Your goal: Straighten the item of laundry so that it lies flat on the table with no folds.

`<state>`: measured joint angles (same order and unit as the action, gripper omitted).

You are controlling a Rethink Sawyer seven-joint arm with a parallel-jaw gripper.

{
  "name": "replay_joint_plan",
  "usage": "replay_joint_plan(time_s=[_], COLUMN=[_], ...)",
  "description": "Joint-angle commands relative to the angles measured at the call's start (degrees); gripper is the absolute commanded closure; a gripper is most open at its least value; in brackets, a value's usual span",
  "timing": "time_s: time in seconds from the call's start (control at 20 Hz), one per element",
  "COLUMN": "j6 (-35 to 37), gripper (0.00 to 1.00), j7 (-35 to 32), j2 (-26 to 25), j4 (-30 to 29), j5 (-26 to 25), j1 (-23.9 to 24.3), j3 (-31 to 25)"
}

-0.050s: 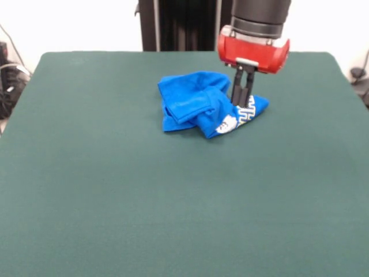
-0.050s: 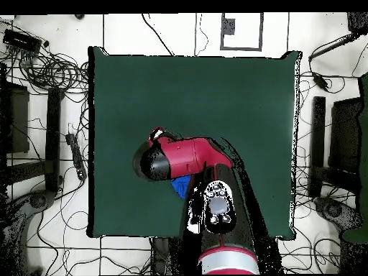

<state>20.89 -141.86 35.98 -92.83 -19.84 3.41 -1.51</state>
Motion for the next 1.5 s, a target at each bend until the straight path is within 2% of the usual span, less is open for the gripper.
replay_joint_plan(time_s=[0.05,0.3,0.5,0.75,1.05,1.35,1.5], j6=[0.8,0.6,-2.4,-3.1,-0.4,1.2,1.6], gripper=[1.0,1.0,1.0,1.0,1.0,1.0,1.0], j7=[-2.6,-3.0,-5.7,-4.9,0.7,3.0,3.8], j2=[-6.7,-6.6,-7.6,-6.2,-4.7,-2.8,-3.4], j4=[-2.0,-3.4,-4.2,-6.7,-7.3,-9.6,-9.5], j5=[0.1,0.4,0.8,1.5,0.5,-0.3,-2.2], j1=[-3.4,-4.3,-5.6,-3.5,1.2,3.7,2.0], j3=[-3.4,-3.1,-1.7,-3.0,-5.5,-6.8,-5.9])
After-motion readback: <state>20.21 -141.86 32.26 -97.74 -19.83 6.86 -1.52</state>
